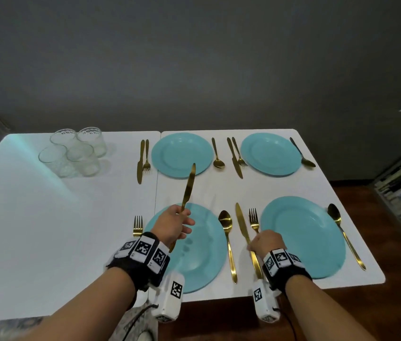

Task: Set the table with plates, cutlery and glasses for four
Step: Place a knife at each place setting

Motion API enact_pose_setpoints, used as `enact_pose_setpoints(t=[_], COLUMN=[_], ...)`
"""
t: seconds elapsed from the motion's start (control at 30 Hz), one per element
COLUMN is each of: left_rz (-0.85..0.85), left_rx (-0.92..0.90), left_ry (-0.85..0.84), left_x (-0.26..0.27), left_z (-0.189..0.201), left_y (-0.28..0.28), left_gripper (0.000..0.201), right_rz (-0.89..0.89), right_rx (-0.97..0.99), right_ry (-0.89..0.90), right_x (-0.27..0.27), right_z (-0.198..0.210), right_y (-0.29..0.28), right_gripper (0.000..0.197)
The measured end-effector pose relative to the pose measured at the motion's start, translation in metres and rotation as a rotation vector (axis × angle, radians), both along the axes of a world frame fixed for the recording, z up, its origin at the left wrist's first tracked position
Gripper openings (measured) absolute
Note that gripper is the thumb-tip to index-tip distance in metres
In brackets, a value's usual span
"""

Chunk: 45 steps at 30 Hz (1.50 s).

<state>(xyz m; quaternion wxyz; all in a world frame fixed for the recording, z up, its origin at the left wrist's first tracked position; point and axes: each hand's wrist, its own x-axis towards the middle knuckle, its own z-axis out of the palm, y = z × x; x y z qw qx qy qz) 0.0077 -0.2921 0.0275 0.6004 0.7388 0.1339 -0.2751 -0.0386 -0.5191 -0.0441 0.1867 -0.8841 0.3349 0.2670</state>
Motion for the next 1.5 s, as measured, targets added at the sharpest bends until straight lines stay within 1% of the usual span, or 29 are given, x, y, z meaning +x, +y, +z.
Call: enact_pose_setpoints(t=[0.07, 0.17, 0.37, 0.6, 0.77, 1.13, 1.23, 1.33, 1.43, 1.5], left_rz=[0.010, 0.010, 0.002, -0.011, -0.008, -0.003, 0.000, 0.005, 0.023, 0.042], left_rx=[0.006, 0.022, 0.032, 0.050, 0.025, 0.036, 0.038, 0.039, 0.031, 0.020], left_ry=[0.001, -0.002, -0.022, -0.016, -0.014, -0.020, -0.015, -0.001, 0.020, 0.043], left_x=[0.000, 0.000, -0.001, -0.007, -0.009, -0.010, -0.010, -0.010, -0.011, -0.014], left_z=[-0.001, -0.001, 0.001, -0.003, -0.004, -0.007, -0.009, -0.011, -0.015, -0.017], left_y=[0.000, -0.001, -0.005, -0.003, -0.002, 0.001, 0.000, 0.000, 0.001, 0.002], left_gripper=[0.015, 0.016, 0.016, 0.017, 0.017, 0.017, 0.017, 0.018, 0.021, 0.023], right_rz=[-0.008, -0.018, -0.066, -0.047, -0.020, -0.032, -0.036, -0.020, 0.073, 0.159], right_rx=[-0.035, -0.080, -0.077, -0.095, -0.123, -0.097, -0.094, -0.047, -0.001, 0.052], right_ry=[0.003, 0.006, -0.030, -0.020, 0.001, -0.018, -0.061, -0.127, -0.233, -0.308], right_x=[0.001, 0.002, -0.001, -0.005, -0.006, -0.006, -0.005, -0.002, -0.001, -0.002], right_z=[-0.001, -0.003, -0.007, -0.007, -0.006, -0.002, -0.001, 0.009, 0.025, 0.033], right_y=[0.001, 0.001, 0.000, -0.003, -0.002, -0.002, -0.003, -0.002, 0.006, 0.017], right_gripper=[0.038, 0.034, 0.031, 0.030, 0.032, 0.032, 0.030, 0.030, 0.030, 0.026])
